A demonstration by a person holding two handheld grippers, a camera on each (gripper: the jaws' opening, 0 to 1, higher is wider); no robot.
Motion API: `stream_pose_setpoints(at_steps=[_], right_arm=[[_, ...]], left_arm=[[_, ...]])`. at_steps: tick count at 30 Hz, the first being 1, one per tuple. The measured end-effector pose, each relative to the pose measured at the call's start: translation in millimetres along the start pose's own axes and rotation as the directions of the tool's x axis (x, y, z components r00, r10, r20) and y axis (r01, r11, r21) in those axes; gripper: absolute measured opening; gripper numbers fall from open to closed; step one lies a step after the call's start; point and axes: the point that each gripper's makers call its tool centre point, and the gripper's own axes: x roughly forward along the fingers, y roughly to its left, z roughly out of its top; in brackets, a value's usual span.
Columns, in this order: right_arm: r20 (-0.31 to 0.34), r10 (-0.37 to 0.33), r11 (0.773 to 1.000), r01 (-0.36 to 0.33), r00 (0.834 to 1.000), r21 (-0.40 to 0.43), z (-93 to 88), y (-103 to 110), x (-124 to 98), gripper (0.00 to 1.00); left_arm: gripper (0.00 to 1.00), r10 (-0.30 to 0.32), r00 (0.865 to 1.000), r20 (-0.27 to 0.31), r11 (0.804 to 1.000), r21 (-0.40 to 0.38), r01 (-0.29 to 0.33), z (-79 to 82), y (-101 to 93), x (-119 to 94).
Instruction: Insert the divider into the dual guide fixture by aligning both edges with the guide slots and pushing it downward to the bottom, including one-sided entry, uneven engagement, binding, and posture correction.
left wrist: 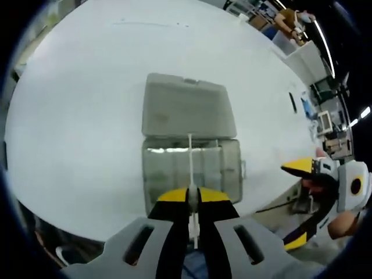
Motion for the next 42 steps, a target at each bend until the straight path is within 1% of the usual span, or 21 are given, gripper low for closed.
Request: stream_pose_setpoints(at_steps=[2, 7, 11, 21, 27, 38, 42], right_arm=[[-0.002, -0.001, 1.0, 0.001, 1.0, 0.001, -0.1, 0.7, -0.7, 0.63], [-0.008, -0.005, 1.0, 0.005, 1.0, 0.005, -1.7, 0.7, -2.1, 0.63], [-0.009, -0.009, 1.0, 0.009, 1.0, 0.008, -2.3, -0.1, -2.4, 0.63], [-0.008, -0.006, 1.0, 0.006, 1.0, 0.011, -0.6, -0.6, 0.1, 0.63], [-0.008, -0.004, 1.0, 0.004, 1.0, 0.011, -0.1, -1.9, 0.3, 0.63], [-0.015, -0.001, 1.0, 0.002, 1.0, 0.016, -3.4, -3.6, -0.2, 0.63], [-0.016, -0.001, 1.0, 0.002, 1.0, 0.017, -4.2, -3.8, 0.2, 0.63]], left_arm=[[0.01, 0.009, 1.0, -0.001, 1.0, 0.009, -0.009, -0.7, 0.9, 2.3], [0.01, 0.002, 1.0, 0.0, 1.0, 0.006, -0.002, -0.7, -0.1, 5.5], [0.01, 0.016, 1.0, -0.005, 1.0, 0.021, -0.016, -0.5, 3.5, 8.2], [0.01, 0.019, 1.0, -0.008, 1.0, 0.003, -0.019, -2.0, 9.8, 10.4], [0.01, 0.011, 1.0, -0.011, 1.0, -0.01, -0.011, -1.2, 9.6, 13.6], [0.01, 0.014, 1.0, -0.024, 1.0, -0.023, -0.015, 0.7, 13.3, 21.7], [0.01, 0.021, 0.999, -0.03, 1.0, -0.014, -0.021, 0.6, 13.6, 22.6]])
